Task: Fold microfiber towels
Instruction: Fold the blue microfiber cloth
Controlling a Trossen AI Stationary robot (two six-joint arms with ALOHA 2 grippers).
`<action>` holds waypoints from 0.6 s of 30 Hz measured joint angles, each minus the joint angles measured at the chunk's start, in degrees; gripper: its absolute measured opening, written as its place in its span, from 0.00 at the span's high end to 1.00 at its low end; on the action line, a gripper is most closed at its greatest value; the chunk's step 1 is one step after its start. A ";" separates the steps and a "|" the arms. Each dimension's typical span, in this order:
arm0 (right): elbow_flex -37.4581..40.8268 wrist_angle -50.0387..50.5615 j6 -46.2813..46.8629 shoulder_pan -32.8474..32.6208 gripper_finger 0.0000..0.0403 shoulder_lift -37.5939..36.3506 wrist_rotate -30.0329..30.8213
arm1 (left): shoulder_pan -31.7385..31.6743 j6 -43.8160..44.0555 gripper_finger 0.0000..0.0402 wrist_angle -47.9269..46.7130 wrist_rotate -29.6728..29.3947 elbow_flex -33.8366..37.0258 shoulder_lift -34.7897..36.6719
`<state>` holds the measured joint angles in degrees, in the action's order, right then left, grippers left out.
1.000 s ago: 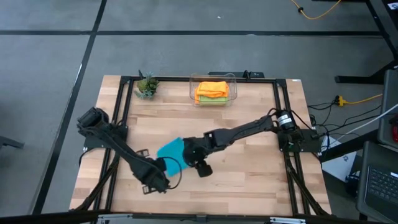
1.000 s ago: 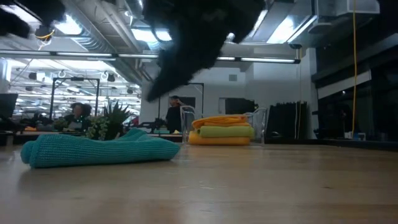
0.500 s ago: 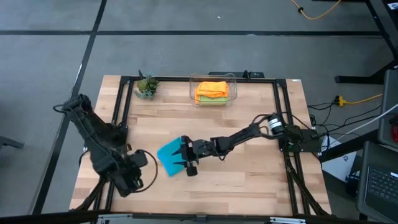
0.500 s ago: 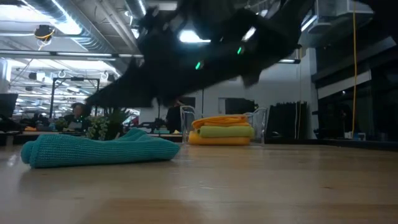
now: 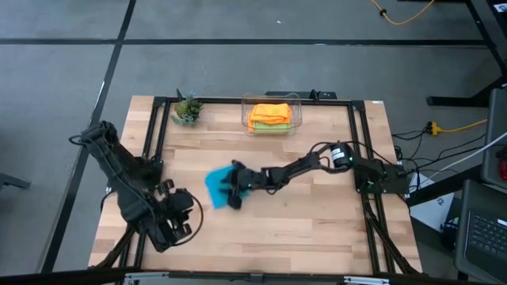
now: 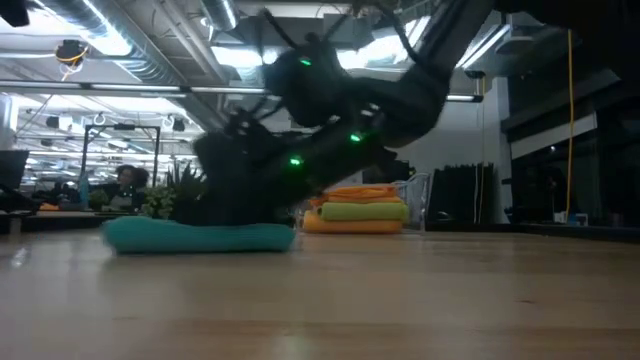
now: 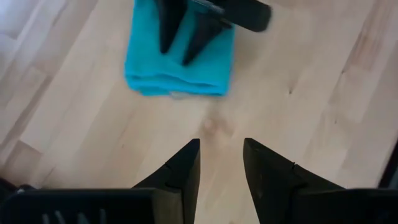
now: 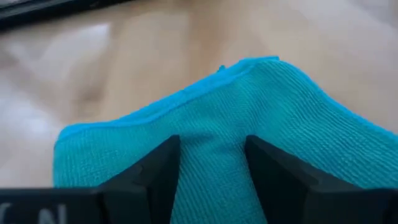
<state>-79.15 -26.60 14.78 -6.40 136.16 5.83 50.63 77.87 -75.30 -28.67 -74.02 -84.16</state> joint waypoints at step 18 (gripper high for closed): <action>24.86 -20.74 7.86 -2.57 0.61 -10.54 -0.74 | -6.31 -10.03 0.72 11.55 -6.20 0.02 -9.76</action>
<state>-54.29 -47.35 22.64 -8.98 125.62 5.09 44.32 67.84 -63.75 -34.87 -74.00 -93.93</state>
